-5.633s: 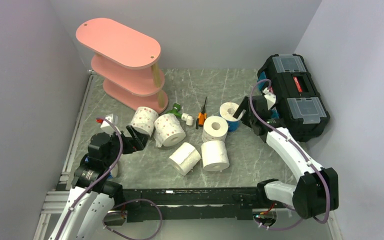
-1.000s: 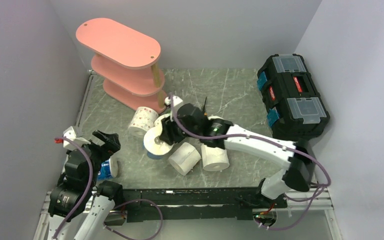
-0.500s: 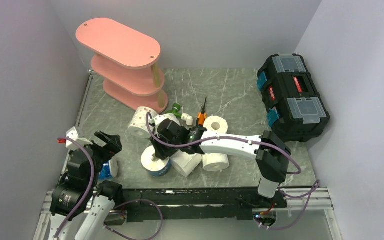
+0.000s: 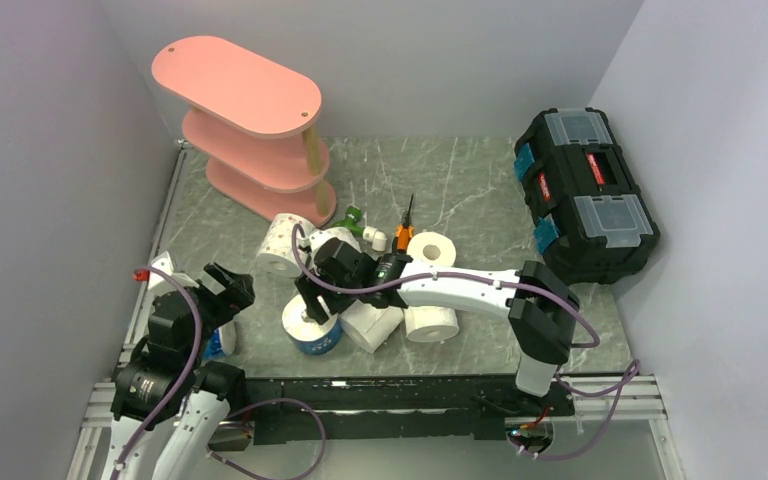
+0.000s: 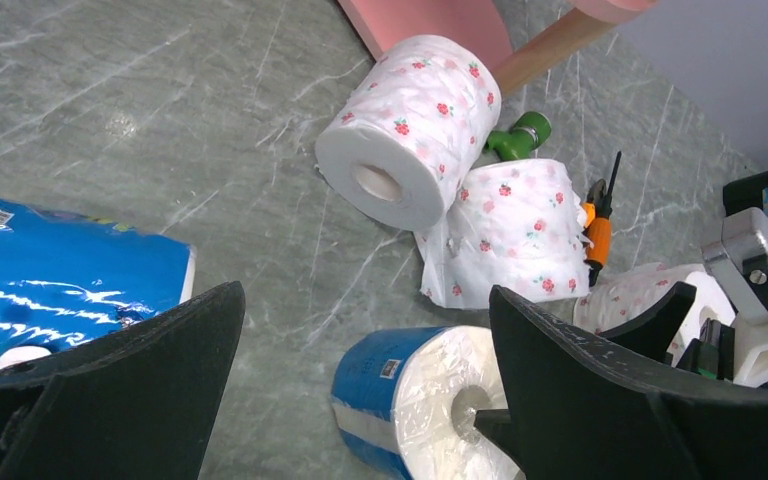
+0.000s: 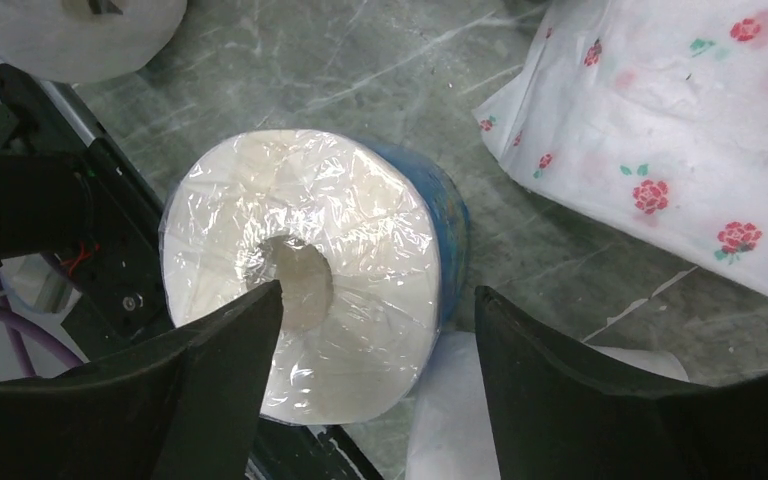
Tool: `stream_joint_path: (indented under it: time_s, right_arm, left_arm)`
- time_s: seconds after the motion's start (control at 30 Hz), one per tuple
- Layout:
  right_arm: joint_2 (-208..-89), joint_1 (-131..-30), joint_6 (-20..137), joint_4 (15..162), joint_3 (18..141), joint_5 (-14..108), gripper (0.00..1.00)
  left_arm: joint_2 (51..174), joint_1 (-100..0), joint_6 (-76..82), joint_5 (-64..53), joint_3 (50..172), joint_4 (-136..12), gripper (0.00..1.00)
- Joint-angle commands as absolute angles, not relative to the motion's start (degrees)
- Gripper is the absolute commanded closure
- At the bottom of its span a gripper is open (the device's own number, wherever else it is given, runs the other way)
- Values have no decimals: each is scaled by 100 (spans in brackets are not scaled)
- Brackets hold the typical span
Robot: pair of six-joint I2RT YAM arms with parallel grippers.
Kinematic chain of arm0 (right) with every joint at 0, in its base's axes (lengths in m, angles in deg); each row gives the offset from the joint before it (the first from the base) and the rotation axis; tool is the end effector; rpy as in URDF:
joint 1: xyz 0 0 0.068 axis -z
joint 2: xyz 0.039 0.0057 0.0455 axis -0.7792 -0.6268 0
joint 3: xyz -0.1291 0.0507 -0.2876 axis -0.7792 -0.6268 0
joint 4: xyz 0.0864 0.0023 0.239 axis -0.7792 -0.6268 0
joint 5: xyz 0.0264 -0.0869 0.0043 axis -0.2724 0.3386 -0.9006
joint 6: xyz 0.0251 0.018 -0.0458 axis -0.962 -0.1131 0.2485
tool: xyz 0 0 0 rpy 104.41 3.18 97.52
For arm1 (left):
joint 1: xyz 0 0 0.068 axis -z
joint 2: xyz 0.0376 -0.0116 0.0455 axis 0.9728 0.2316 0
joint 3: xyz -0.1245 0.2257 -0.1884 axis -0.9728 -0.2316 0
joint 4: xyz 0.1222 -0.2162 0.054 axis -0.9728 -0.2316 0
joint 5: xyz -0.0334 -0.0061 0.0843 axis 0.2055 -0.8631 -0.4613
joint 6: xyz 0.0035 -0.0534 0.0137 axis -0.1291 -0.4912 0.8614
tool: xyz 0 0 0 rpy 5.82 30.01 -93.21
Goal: Place and organize the paper towels onto the shelf
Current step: Place the paper towel at the center of the board, then pick up the paper towel from the center of the board.
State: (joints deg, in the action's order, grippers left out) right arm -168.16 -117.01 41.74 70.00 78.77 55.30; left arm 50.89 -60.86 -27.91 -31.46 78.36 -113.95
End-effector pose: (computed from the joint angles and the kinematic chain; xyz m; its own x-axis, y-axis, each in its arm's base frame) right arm 0.1627 0.3622 0.2908 -0.6282 -0.4304 -0.6482 -0.7214 0.6343 0.2779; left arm 0.0072 0.0098 0.3008 -0.2822 -0.5916 -0.7552 -0.2703 0.8043 -0.5291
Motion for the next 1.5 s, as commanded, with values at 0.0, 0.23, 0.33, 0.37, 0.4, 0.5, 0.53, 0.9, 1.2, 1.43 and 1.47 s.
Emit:
stream_joint_path:
  time_s: [0.0,0.23,0.33,0.37,0.4,0.5,0.53,0.9,1.2,1.43,1.47]
  right_arm:
    - [-16703,-11716,4120,7098,8151,5661,24]
    - [-16115,-11698,4196,6865,8416,5821,1]
    - [-15741,-11648,4291,6639,8529,6038,0]
    - [-15586,-11622,4303,6560,8522,6133,0]
    - [-15440,-11587,4313,6490,8493,6241,0]
    - [-14835,-11535,4252,6336,8134,6958,0]
    - [-14563,-11529,4186,6340,7929,7322,0]
    - [-11188,-9895,2554,5973,5252,9197,0]
    - [-10844,-9001,2394,6390,4308,8511,0]
    - [-10957,-9000,2503,6573,4269,8507,1]
    - [-10988,-8994,2504,6581,4276,8502,1]
  left_arm:
    - [5095,-6070,-2789,-3020,7823,-11126,1]
    - [5029,-6072,-2712,-3060,7851,-11152,1]
    - [5030,-6072,-2690,-3042,7860,-11111,1]
    - [5034,-6070,-2690,-3039,7854,-11097,1]
    - [5054,-6070,-2694,-3030,7852,-11087,1]
    - [5116,-6070,-2670,-2929,7824,-11012,1]
    - [5151,-6070,-2658,-2881,7811,-10972,1]
    - [5570,-6066,-2652,-1774,7257,-9915,1]
    - [6318,-6012,-2597,-970,7110,-10063,4]
    - [6488,-5805,-2567,-847,7207,-10385,1]
    - [6573,-5753,-2553,-864,7277,-10478,1]
